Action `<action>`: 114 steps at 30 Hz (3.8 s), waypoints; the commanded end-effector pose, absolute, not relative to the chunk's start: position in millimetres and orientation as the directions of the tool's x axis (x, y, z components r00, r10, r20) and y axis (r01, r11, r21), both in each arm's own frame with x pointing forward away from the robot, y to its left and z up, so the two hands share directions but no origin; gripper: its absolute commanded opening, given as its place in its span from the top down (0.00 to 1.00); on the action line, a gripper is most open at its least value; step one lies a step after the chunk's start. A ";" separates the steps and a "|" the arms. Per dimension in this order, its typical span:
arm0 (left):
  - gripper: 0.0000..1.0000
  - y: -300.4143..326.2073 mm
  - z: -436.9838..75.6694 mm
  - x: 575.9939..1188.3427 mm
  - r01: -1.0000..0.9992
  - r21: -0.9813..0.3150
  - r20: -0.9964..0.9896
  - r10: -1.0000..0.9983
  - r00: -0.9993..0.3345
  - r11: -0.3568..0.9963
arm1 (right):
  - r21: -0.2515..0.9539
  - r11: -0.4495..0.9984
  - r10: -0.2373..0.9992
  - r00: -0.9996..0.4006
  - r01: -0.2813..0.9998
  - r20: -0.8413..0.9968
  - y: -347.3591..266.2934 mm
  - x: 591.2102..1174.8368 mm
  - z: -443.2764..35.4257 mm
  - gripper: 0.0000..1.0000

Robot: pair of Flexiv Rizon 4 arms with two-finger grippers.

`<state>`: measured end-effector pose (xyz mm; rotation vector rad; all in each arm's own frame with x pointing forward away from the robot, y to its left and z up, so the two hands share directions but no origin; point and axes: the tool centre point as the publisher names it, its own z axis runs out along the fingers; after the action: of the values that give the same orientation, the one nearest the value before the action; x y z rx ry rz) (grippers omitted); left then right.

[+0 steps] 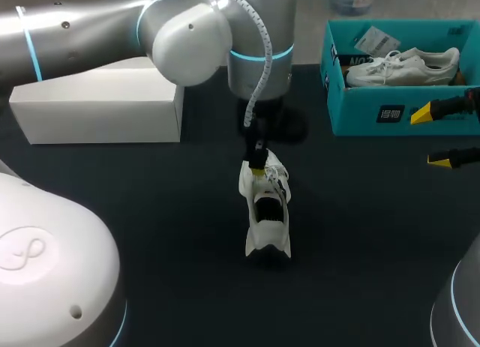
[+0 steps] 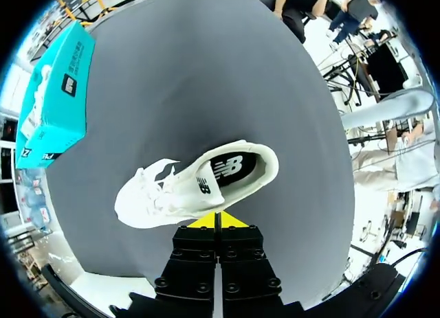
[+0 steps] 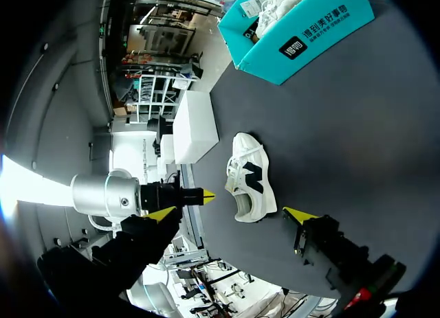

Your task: Take the shoe out of the shoebox, open the shoe tongue, remove and reinsert the insole, then place the shoe into the shoebox

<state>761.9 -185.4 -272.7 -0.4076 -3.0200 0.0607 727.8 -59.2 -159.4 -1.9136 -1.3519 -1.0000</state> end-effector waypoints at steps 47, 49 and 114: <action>0.00 -219.8 -343.6 671.8 0.054 -0.102 0.018 0.056 -0.998 0.993 | -0.040 -0.315 0.511 0.204 0.948 0.835 -58.6 727.6 -159.8 0.00; 0.00 -218.3 -349.0 674.7 0.063 -0.096 0.025 0.066 -0.998 0.993 | -0.040 -0.315 0.511 0.204 0.948 0.835 -58.6 727.6 -159.8 0.00; 1.00 -200.6 -207.7 661.4 0.015 -0.114 0.183 0.036 -0.983 0.993 | -0.040 -0.315 0.511 0.204 0.948 0.835 -58.6 727.6 -159.8 0.00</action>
<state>662.4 -215.1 -255.1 -0.0330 -2.9342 0.1327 727.8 -59.2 -159.4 -1.9136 -1.3520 -1.0000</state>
